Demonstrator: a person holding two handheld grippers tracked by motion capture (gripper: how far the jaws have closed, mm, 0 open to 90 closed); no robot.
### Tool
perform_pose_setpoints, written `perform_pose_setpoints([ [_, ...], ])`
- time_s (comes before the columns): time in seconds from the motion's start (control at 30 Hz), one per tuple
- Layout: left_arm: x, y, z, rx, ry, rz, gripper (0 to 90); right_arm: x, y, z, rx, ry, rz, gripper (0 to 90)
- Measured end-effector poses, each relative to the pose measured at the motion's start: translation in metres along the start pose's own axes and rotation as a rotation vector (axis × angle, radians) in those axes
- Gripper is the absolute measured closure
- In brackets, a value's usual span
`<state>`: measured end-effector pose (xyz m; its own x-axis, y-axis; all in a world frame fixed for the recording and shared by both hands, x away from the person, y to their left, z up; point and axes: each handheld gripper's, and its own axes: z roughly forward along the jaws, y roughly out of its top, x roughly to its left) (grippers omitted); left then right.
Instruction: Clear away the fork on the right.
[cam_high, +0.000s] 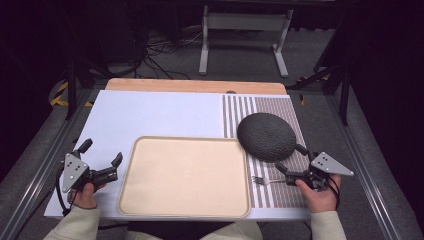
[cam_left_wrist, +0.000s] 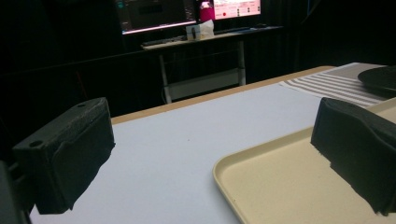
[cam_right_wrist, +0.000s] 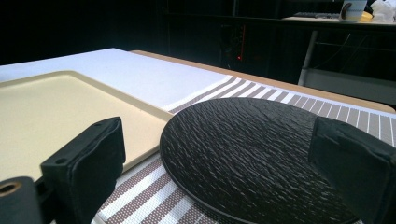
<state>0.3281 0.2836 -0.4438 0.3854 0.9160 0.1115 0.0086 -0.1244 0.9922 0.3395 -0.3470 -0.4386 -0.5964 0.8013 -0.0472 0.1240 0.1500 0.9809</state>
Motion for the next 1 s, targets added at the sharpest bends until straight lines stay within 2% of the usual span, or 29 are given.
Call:
perform_pose_setpoints([
  [0.27, -0.001, 0.0, 0.0, 0.001, 0.007, 0.023, 0.2, -0.001, 0.0, -0.001, 0.003, 0.007, -0.003, 4.2],
  [0.67, 0.001, -0.001, 0.0, 0.001, 0.02, 0.003, 0.3, 0.002, 0.003, 0.002, 0.006, 0.031, 0.032, 4.2],
  [0.8, 0.002, 0.0, 0.0, 0.001, 0.021, 0.006, 0.3, 0.001, 0.008, 0.008, 0.003, 0.045, 0.057, 4.2],
  [1.0, 0.002, 0.0, 0.0, 0.0, 0.018, 0.003, 0.3, 0.002, 0.019, 0.019, 0.018, 0.068, 0.041, 4.2],
])
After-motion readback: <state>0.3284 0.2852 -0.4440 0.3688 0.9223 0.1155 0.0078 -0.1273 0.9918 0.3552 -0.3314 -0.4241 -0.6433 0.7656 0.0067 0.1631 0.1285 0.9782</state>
